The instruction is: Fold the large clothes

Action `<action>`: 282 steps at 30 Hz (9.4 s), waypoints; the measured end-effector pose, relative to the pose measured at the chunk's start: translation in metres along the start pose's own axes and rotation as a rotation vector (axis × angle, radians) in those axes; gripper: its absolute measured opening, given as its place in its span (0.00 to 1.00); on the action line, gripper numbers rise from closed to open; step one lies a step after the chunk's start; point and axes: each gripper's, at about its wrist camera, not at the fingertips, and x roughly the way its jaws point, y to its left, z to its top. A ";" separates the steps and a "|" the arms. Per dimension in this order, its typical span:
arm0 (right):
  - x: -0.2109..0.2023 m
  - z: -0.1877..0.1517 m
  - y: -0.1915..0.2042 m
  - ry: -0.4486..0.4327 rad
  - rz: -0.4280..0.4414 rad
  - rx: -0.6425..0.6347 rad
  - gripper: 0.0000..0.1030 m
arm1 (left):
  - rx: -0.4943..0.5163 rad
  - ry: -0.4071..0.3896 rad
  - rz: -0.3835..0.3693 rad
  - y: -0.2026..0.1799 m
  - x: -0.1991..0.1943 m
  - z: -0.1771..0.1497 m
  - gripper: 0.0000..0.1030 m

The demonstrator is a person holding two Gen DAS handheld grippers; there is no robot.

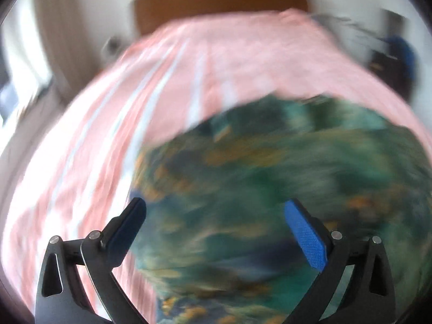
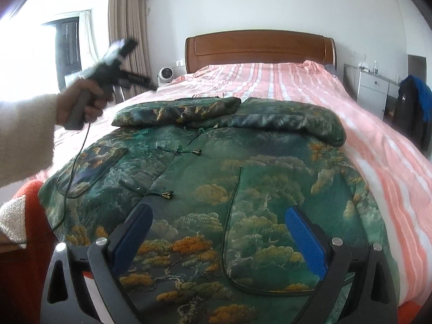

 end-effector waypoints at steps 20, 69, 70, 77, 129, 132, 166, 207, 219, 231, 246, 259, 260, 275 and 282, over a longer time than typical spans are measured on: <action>-0.002 0.000 0.003 -0.002 0.009 -0.014 0.95 | 0.139 -0.118 -0.210 -0.098 -0.072 0.011 0.99; -0.006 0.002 0.005 -0.025 0.014 -0.021 0.95 | 0.253 0.002 0.241 0.076 -0.176 -0.144 1.00; -0.007 0.001 0.006 -0.027 0.000 -0.030 0.95 | 0.234 -0.004 0.164 0.055 -0.162 -0.155 1.00; -0.003 -0.004 0.006 0.003 -0.059 -0.039 0.95 | 0.125 -0.054 -0.145 -0.049 -0.119 -0.186 0.99; 0.013 -0.009 0.027 0.039 -0.023 -0.102 0.95 | -0.076 -0.112 -0.072 -0.002 -0.128 -0.208 0.99; 0.013 -0.009 0.027 0.040 -0.023 -0.103 0.95 | -0.075 -0.115 -0.072 -0.002 -0.128 -0.208 0.99; 0.013 -0.009 0.027 0.039 -0.022 -0.101 0.95 | -0.081 -0.114 -0.043 0.001 -0.127 -0.208 0.99; 0.014 -0.009 0.027 0.040 -0.021 -0.101 0.95 | -0.092 -0.108 -0.006 0.006 -0.124 -0.208 0.99; 0.014 -0.009 0.028 0.040 -0.021 -0.101 0.95 | -0.094 -0.108 0.001 0.008 -0.123 -0.209 0.99; 0.014 -0.009 0.028 0.040 -0.020 -0.101 0.95 | -0.094 -0.103 0.002 0.008 -0.123 -0.209 0.99; -0.021 0.003 -0.018 0.012 -0.098 0.004 0.95 | -0.087 -0.050 -0.008 0.057 -0.142 -0.210 0.99; -0.018 -0.029 -0.180 0.447 0.096 0.424 0.95 | 0.099 0.293 -0.193 0.065 -0.107 -0.240 1.00; -0.013 -0.030 -0.178 0.470 0.119 0.427 0.95 | 0.105 0.310 -0.191 0.062 -0.103 -0.240 1.00; -0.033 -0.029 -0.157 0.607 0.170 0.428 0.12 | 0.141 0.388 -0.297 0.053 -0.142 -0.262 0.10; -0.069 -0.058 -0.147 0.735 0.253 0.491 0.12 | 0.148 0.455 -0.363 0.065 -0.189 -0.277 0.09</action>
